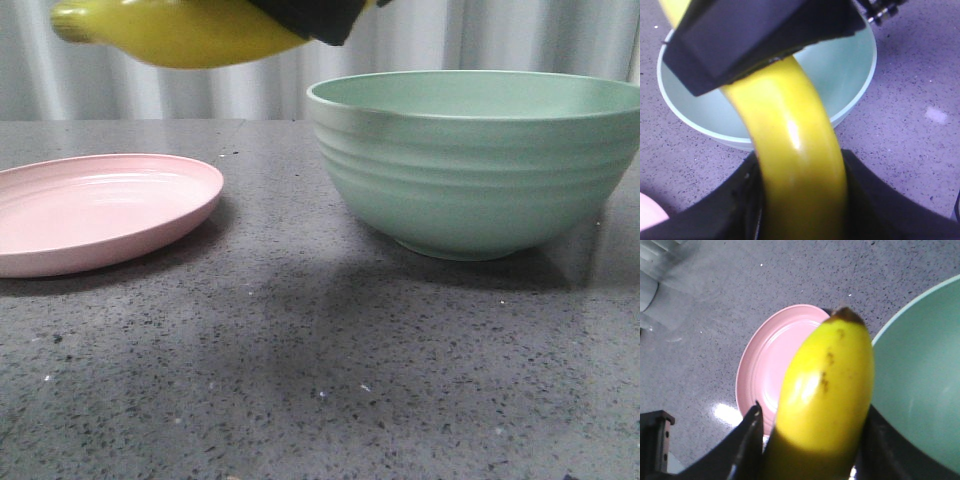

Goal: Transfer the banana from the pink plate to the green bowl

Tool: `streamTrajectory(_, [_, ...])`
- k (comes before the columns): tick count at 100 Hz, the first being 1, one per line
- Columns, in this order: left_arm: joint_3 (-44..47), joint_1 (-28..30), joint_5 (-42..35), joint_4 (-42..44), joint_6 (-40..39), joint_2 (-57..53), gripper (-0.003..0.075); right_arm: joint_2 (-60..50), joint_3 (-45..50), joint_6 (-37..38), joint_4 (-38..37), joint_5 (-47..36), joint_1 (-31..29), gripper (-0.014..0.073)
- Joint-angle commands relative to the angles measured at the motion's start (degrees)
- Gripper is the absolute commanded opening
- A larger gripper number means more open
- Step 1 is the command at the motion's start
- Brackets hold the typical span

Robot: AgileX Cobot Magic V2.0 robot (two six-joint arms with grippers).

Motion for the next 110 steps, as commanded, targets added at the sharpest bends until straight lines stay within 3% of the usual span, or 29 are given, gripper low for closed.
streamTrajectory(1, [-2.1, -0.4, -5.5, -0.3, 0.1, -1.6, 0.0064, -1.1, -2.1, -1.6, 0.3, -2.7, 0.1, 0.0067])
streamTrajectory(9, [-2.1, -0.3, -5.5, -0.3, 0.1, -1.6, 0.0214, -1.1, -2.1, -1.7, 0.3, -2.7, 0.1, -0.0074])
streamTrajectory(19, [-2.1, -0.3, -5.4, 1.2, 0.1, -1.7, 0.0435, -1.1, -2.1, -1.9, -0.2, -3.0, 0.1, -0.0070])
streamTrajectory(26, [-2.3, -0.3, -4.9, 3.1, 0.1, -2.1, 0.0503, -1.1, -2.2, -2.1, -1.9, -4.1, 0.1, -0.0070])
streamTrajectory(54, [-4.4, -0.3, -3.4, 5.1, 0.1, -8.8, 0.0501, -1.1, -8.0, -2.1, -18.7, -5.0, -0.5, -0.0069])
streamTrajectory(74, [-4.3, -0.3, -3.7, 5.1, -0.3, -13.0, 0.0501, -1.1, -10.4, -2.1, -28.5, -5.3, -5.0, -0.0069])
streamTrajectory(91, [-4.3, -0.3, -4.5, 4.6, -0.4, -13.8, 0.0500, -0.7, -10.4, -2.1, -31.9, -4.8, -10.4, -0.0070])
streamTrajectory(110, [-4.3, -0.3, -4.8, 4.6, -0.4, -13.8, 0.0500, 2.3, -10.4, -2.1, -31.9, -1.3, -10.8, -0.0070])
